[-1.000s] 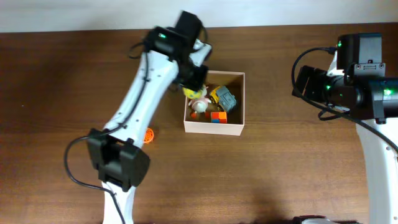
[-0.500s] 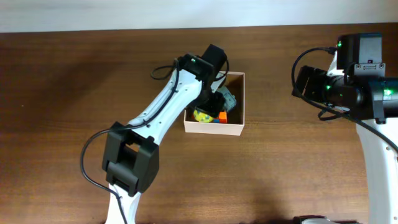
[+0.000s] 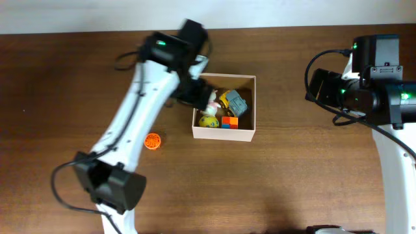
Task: Pack container
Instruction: 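Move the left gripper to the orange spiky ball and grasp it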
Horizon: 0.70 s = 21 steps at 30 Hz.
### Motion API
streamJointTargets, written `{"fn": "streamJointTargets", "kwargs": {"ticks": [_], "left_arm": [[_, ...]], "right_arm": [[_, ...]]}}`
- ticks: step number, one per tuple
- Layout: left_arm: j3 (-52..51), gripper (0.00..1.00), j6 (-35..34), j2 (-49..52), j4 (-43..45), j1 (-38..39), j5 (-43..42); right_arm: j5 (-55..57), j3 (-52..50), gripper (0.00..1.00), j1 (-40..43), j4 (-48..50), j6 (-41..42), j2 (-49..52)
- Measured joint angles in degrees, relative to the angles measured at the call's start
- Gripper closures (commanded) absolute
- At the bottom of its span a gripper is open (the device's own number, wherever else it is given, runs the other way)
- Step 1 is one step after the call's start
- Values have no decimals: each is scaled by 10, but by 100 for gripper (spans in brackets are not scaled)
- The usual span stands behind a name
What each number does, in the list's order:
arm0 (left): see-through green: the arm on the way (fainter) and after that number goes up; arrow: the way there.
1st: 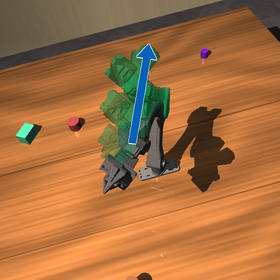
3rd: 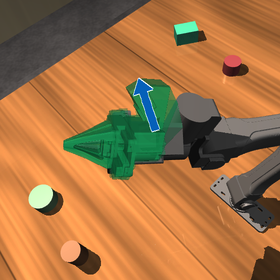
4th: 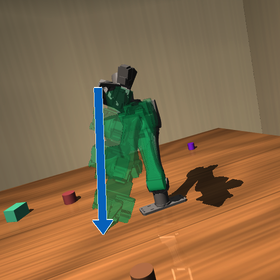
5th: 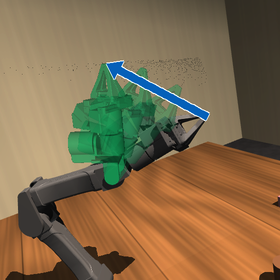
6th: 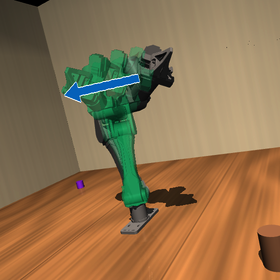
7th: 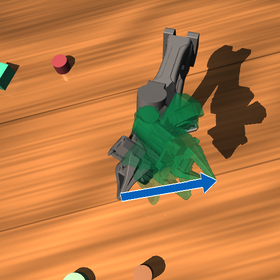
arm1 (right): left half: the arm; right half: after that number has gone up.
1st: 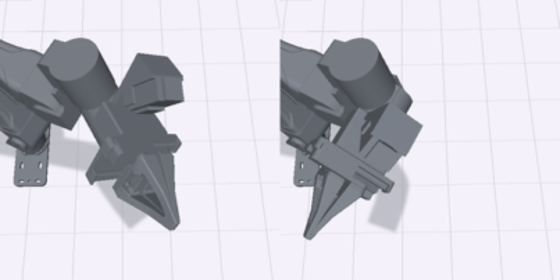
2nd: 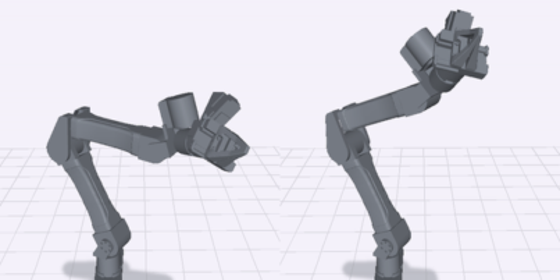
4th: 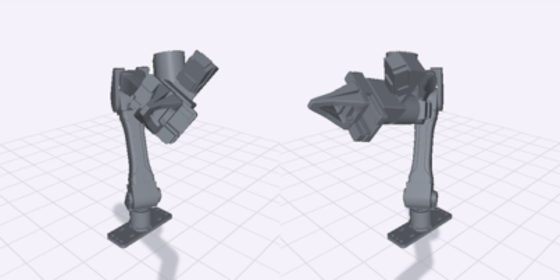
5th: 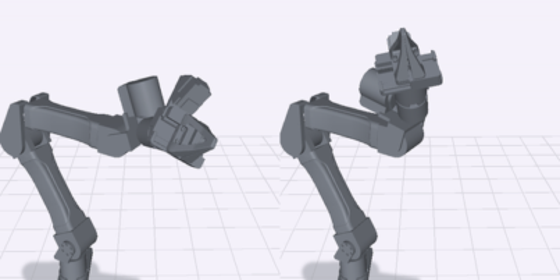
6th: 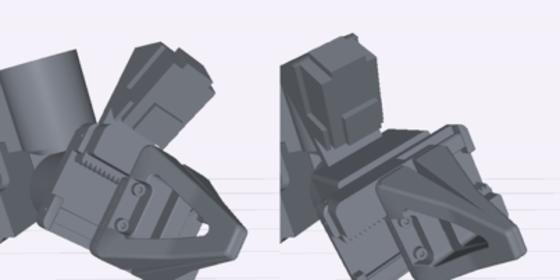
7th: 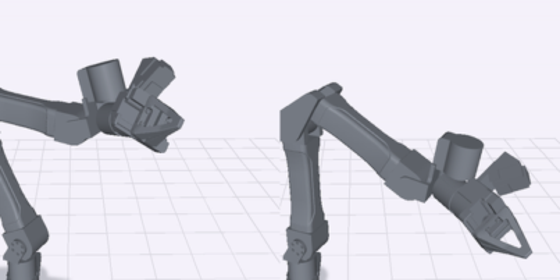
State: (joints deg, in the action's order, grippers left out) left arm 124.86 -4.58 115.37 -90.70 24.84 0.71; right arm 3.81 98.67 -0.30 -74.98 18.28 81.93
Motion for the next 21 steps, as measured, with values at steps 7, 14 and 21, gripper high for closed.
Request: {"fn": "streamJointTargets", "kwargs": {"ticks": [7,14,21], "left_arm": [[-51,1,-5,-6,-11,-89,13],[-239,1,-9,-6,119,-135,5],[-402,2,-9,-6,239,-153,-14]], "right_arm": [[0,0,1,0,0,0,0],[0,-1,1,0,0,0,0],[0,-1,1,0,0,0,0]]}}
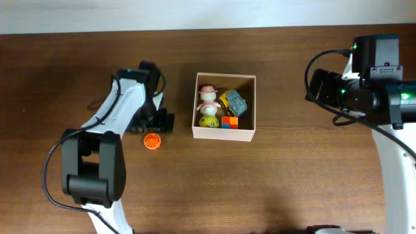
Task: Pack container
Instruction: 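Move the left gripper to the orange spiky ball and grasp it, then carry the orange ball into the box and release it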
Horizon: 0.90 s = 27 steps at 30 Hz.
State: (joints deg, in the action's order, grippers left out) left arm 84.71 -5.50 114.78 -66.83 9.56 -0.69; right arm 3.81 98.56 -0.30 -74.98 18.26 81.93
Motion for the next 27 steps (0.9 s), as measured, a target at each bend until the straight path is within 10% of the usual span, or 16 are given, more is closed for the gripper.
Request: {"fn": "streamJointTargets", "kwargs": {"ticks": [27], "left_arm": [[-98,53,0,-1,102,-10,4]], "right_arm": [[0,0,1,0,0,0,0]]}}
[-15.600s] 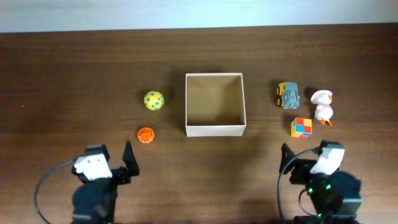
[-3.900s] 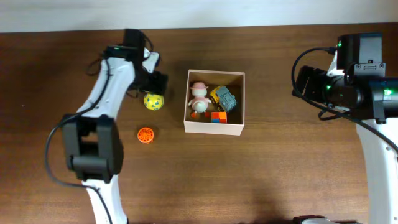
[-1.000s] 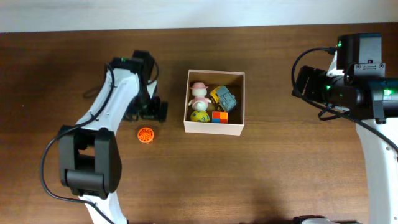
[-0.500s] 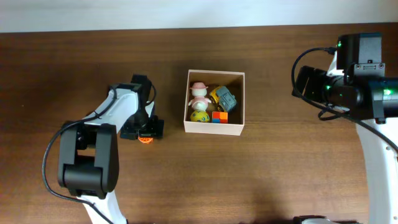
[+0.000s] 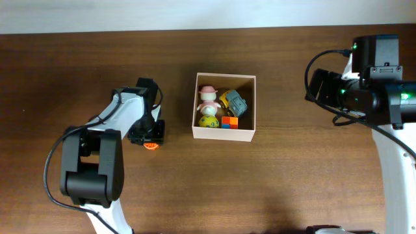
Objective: Pack container
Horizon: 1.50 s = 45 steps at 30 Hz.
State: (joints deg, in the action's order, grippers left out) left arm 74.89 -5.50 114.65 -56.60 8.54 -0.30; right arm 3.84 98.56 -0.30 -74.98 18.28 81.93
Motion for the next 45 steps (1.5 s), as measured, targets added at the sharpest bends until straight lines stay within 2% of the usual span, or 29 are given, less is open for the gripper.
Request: {"fn": "streamJointTargets", "kwargs": {"ticks": [5,10,16,24,26,31,32,34,35,36,40,45], "left_arm": [[62,53,0,0,-73,0,-14],[218,53,0,-4,-146,12,-44],[353,52,0,-40,-152,96,-62],[354,51,-2,-40,-83,238,-60],[354,46,-3,-24,-76,258,-48],[352,46,-6,42,-70,282,-31],[350,44,-6,58,-68,283,-28],[346,30,-7,80,-66,282,-25],[344,6,-6,87,-67,281,-23],[344,1,-6,91,-69,280,-22],[370,1,-12,90,-112,265,-22],[482,1,-12,73,-209,221,-22]], "right_arm": [[0,0,1,0,0,0,0],[0,0,1,0,0,0,0],[0,0,1,0,0,0,0],[0,0,1,0,0,0,0],[0,0,2,0,0,0,0],[0,0,1,0,0,0,0],[0,0,1,0,0,0,0],[0,0,1,0,0,0,0],[0,0,1,0,0,0,0],[0,0,1,0,0,0,0],[0,0,1,0,0,0,0],[0,0,1,0,0,0,0]]}}
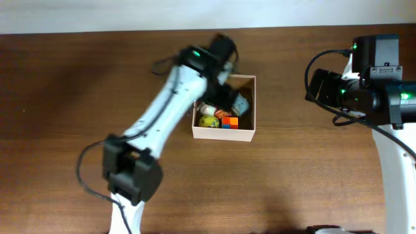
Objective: Pack container
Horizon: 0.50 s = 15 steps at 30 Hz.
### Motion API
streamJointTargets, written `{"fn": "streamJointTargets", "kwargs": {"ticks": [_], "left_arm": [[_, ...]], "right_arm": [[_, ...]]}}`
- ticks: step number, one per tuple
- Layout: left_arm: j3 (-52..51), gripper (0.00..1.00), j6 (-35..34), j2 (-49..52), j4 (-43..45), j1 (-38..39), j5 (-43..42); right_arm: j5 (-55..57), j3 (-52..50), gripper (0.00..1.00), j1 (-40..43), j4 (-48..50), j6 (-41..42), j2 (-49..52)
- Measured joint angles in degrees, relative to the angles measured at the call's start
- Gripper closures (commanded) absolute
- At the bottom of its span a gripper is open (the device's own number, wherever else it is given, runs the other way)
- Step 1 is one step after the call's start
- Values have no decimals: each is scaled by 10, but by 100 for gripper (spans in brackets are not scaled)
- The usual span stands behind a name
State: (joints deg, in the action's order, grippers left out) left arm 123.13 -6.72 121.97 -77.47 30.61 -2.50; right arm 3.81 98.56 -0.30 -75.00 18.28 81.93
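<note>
The open beige box [224, 134] stands in the middle of the table. In it I can see a yellow-green ball [208, 121], a coloured cube [228, 121] and a grey-and-yellow toy [242, 104]. My left gripper [223, 99] hangs over the box's inner left half, its fingers hidden under the wrist. It covers most of the small doll [206, 109]. The orange ball is nowhere in view, neither on the table nor in the visible part of the box. My right arm [364, 78] stays folded at the right edge.
A pale wall strip runs along the table's far edge. The left arm's base [127, 185] stands at the front left and its white link crosses the table diagonally toward the box. Cables loop around the right arm.
My left gripper was down on the orange ball on the table left of the box. Now it is over the box and the ball is gone from the table. The right arm is unchanged.
My left gripper was first over the box at the doll. Then it stood beside the orange ball left of the box, with the doll lying in the box. Then it was down on the ball. Now it is back over the box and the ball's spot is bare.
</note>
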Motion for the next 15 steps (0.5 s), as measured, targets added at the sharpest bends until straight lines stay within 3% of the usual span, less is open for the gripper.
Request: {"fn": "streamJointTargets", "kwargs": {"ticks": [7,15], "left_arm": [[142,1,0,-111,-104,-106,5],[160,1,-2,-203,-168,-220,14]], "right_arm": [[0,0,1,0,0,0,0],[0,0,1,0,0,0,0]]}}
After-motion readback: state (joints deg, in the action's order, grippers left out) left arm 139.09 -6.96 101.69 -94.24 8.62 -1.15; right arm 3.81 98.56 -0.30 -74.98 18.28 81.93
